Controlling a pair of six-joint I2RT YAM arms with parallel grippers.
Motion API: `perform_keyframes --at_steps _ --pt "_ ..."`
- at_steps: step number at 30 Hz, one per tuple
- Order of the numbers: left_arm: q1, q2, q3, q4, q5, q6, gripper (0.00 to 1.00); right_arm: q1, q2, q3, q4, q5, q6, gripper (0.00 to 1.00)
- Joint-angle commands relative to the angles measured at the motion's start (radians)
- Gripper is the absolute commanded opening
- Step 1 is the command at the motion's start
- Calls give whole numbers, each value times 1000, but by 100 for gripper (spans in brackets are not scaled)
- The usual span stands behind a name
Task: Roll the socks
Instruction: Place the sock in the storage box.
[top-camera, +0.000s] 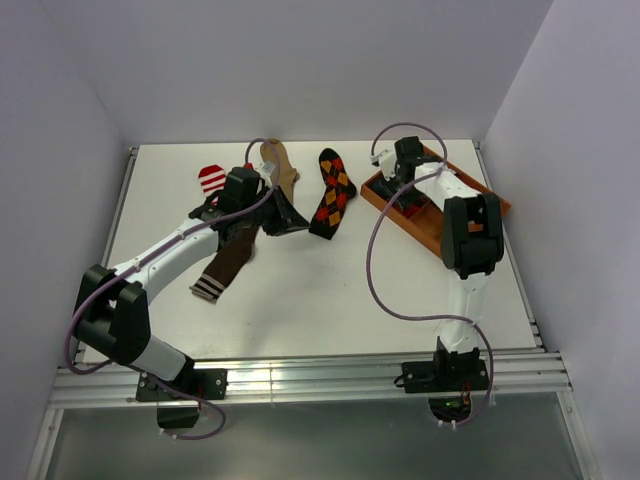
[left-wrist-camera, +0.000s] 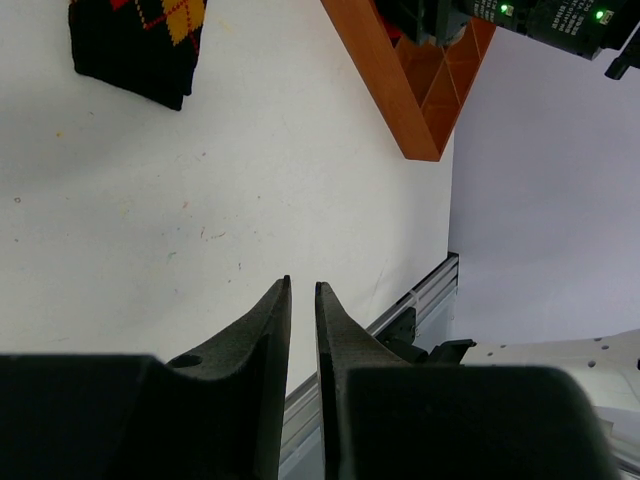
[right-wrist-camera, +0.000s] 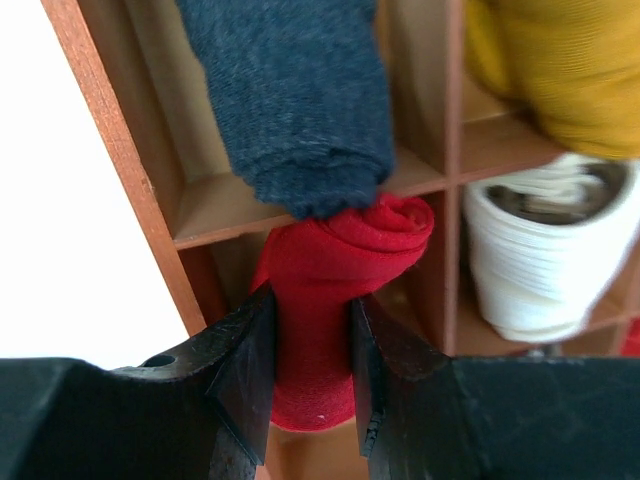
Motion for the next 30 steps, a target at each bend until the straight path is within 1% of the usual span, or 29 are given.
perform_keyframes --at_steps 1,6,10,14,15,16,18,19,21,22,23,24,30 --pt "4 6 26 -4 23 28 21 -2 60 26 -108 -102 35 0" --pt "9 17 42 -18 21 37 21 -17 100 74 -151 -126 54 0" --pt "9 29 58 -24 38 37 21 -25 138 138 -229 -153 64 0" --pt "9 38 67 -27 40 40 21 -29 147 154 -236 -162 70 0" --pt "9 37 69 -29 40 40 21 -31 143 148 -228 -164 74 2" --pt "9 38 70 -29 37 42 21 -31 138 143 -217 -165 74 9" --pt "9 46 78 -35 38 45 21 -31 134 143 -217 -168 75 15" --pt "9 49 78 -35 40 46 21 -32 131 143 -211 -164 80 20" --pt "9 52 85 -37 44 48 21 -32 120 135 -200 -150 86 26" --pt "9 56 89 -37 44 48 21 -32 114 129 -183 -147 87 33" --pt "9 58 93 -37 43 51 22 -32 98 117 -177 -146 89 35" --pt "9 60 95 -37 44 51 22 -32 92 112 -162 -145 95 40" --pt "9 76 105 -29 57 53 22 -32 48 101 -139 -139 112 50"
